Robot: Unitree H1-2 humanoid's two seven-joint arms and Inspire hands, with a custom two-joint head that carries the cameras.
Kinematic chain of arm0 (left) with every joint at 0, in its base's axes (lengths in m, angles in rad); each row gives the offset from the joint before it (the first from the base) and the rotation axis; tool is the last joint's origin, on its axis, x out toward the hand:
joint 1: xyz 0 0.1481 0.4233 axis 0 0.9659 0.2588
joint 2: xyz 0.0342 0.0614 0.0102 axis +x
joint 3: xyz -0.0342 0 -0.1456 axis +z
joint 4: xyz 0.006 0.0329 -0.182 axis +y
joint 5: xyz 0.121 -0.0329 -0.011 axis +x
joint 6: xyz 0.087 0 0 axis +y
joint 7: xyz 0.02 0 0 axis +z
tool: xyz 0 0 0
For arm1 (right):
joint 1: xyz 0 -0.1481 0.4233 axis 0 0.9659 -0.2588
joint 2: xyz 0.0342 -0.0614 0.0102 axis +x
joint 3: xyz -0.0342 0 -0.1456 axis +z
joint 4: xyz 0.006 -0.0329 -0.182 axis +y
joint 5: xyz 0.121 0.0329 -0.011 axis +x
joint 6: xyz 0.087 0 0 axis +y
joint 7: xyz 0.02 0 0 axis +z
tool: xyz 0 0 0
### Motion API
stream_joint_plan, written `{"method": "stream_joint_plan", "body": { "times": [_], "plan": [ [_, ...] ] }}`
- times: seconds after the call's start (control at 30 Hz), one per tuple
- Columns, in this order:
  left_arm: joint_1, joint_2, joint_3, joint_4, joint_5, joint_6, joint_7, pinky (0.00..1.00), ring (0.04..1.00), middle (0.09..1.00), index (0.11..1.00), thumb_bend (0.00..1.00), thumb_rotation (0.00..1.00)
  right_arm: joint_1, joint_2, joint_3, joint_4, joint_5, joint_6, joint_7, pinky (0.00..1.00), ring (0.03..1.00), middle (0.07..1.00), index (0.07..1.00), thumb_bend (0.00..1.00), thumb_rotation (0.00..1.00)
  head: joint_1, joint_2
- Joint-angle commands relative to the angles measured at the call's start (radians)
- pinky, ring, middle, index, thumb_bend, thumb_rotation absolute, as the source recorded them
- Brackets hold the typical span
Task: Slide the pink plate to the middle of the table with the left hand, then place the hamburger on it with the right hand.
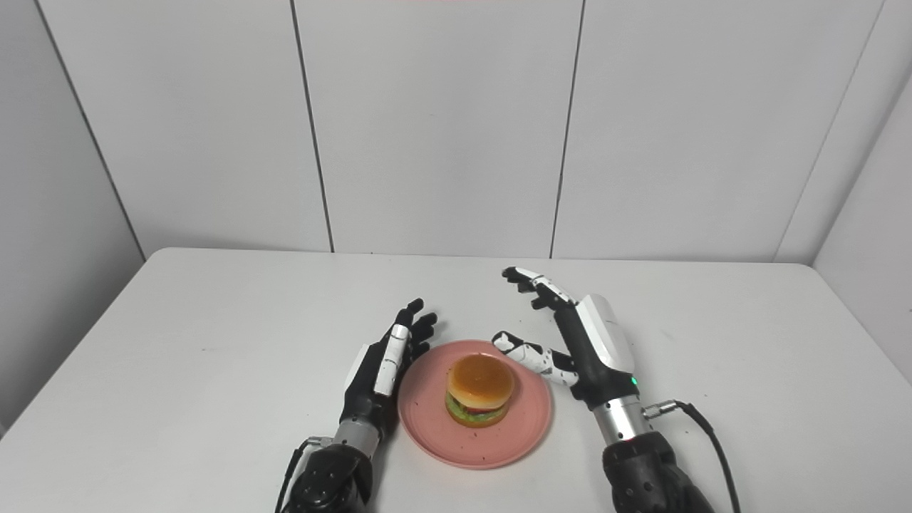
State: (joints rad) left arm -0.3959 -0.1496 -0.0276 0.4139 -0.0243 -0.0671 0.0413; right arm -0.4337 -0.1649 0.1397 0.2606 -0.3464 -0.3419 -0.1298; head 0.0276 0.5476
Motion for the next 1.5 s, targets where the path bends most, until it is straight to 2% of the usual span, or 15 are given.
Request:
{"method": "stream_joint_plan", "body": {
  "times": [0.0,0.1,0.17,0.23,0.33,0.67,0.97,1.3,1.47],
  "plan": [
    [-0.009,-0.006,0.008,0.008,0.029,-0.053,0.046,0.95,0.939,0.906,0.908,0.81,0.96,-0.015,0.037,-0.047,-0.025,0.119,0.022,0.014,0.71,0.780,0.809,0.803,0.79,1.00,0.001,0.001],
    [-0.007,-0.010,0.010,0.024,0.058,-0.100,0.085,0.99,0.990,0.963,0.922,0.85,0.96,0.006,0.121,-0.147,-0.035,0.331,0.150,0.030,0.75,0.768,0.788,0.789,0.90,1.00,0.006,0.003],
    [-0.007,-0.014,0.014,0.033,0.071,-0.125,0.109,1.00,0.996,0.982,0.928,0.85,0.96,0.015,0.169,-0.206,-0.053,0.443,0.239,0.033,0.77,0.776,0.790,0.791,0.89,1.00,0.007,0.005],
    [-0.008,-0.015,0.015,0.040,0.085,-0.141,0.131,1.00,0.999,0.996,0.933,0.85,0.96,0.022,0.195,-0.242,-0.063,0.496,0.296,0.031,0.79,0.789,0.801,0.804,0.86,1.00,0.006,0.006],
    [-0.007,-0.012,0.010,0.048,0.100,-0.160,0.150,1.00,1.000,1.000,0.971,0.80,0.97,0.036,0.214,-0.272,-0.057,0.532,0.336,0.028,0.82,0.822,0.838,0.831,0.83,1.00,0.004,0.006],
    [-0.002,0.001,0.002,0.045,0.108,-0.159,0.148,1.00,1.000,1.000,1.000,0.76,0.96,0.055,0.224,-0.273,-0.018,0.523,0.357,0.024,0.81,0.834,0.844,0.826,0.79,1.00,0.001,0.011],
    [0.011,0.011,-0.001,0.015,0.099,-0.115,0.131,1.00,1.000,1.000,1.000,0.79,0.98,0.065,0.212,-0.244,-0.034,0.479,0.419,0.026,0.92,0.896,0.900,0.877,0.80,1.00,-0.005,0.019],
    [0.013,0.011,0.002,0.022,0.090,-0.120,0.128,1.00,1.000,1.000,1.000,0.84,0.97,0.065,0.192,-0.211,-0.007,0.401,0.384,0.029,0.97,0.921,0.911,0.881,0.79,1.00,-0.007,0.019],
    [0.014,0.009,0.002,0.025,0.094,-0.127,0.134,1.00,1.000,1.000,1.000,0.81,0.97,0.064,0.186,-0.208,0.001,0.400,0.376,0.043,0.97,0.920,0.912,0.881,0.81,1.00,-0.006,0.021]
  ]
}}
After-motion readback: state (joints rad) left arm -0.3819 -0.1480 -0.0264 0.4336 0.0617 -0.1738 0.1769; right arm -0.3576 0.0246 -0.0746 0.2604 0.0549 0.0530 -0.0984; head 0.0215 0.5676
